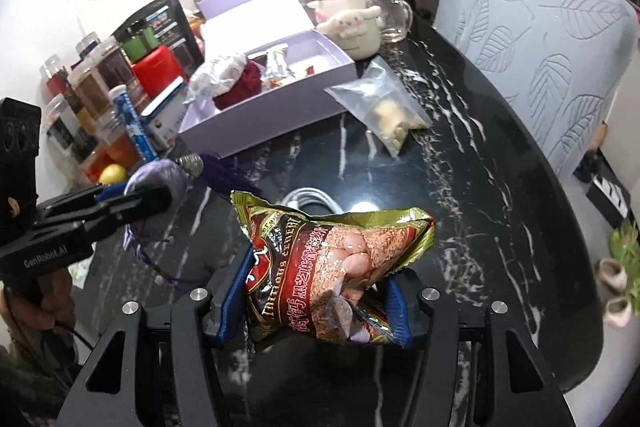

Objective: Organize soft objects
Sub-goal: 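Carry the gold snack bag and lavender pouch toward the lavender box with both grippers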

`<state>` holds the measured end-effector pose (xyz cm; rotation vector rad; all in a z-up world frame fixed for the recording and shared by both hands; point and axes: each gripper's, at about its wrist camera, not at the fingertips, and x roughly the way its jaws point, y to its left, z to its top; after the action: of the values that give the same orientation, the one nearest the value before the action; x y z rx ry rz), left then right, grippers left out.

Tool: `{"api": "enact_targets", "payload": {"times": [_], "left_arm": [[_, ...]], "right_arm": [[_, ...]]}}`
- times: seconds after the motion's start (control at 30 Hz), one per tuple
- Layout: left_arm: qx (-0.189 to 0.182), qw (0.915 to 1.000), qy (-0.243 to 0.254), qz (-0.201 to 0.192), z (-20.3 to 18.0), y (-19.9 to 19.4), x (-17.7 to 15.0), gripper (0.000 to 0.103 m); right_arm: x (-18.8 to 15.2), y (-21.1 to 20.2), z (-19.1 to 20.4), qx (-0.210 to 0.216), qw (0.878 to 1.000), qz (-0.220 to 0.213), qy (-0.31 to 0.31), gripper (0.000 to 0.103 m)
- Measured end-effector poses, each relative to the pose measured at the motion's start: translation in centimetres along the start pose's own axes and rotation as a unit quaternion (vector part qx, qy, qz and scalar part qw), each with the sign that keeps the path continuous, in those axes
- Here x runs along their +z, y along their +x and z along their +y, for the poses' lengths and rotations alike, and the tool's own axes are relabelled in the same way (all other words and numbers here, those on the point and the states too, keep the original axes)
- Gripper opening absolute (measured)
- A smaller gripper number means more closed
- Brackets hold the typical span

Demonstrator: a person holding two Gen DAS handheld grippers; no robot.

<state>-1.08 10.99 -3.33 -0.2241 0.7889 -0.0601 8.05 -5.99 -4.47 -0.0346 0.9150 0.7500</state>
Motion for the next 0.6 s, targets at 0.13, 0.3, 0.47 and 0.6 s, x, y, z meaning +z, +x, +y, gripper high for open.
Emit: {"api": "enact_targets", "payload": {"times": [0.13,0.3,0.47,0.6], "left_arm": [[0.003,0.9999,0.000,-0.015,0.3,-1.6,0.6,0.037],[0.015,0.9992,0.007,-0.035,0.5,-3.2,1.7,0.037],[0.036,0.9975,0.020,-0.057,0.6,-4.3,2.9,0.037],[0.039,0.9967,0.023,-0.068,1.1,-4.6,3.9,0.037]], "right_arm": [[0.7,-0.4,1.4,0.010,1.000,-0.008,-0.012,0.058],[1.9,-1.1,3.5,0.025,0.999,-0.019,-0.036,0.058],[3.3,-1.3,4.9,0.029,0.998,-0.027,-0.055,0.058],[4.8,-1.1,5.5,0.041,0.996,-0.032,-0.067,0.058]]}}
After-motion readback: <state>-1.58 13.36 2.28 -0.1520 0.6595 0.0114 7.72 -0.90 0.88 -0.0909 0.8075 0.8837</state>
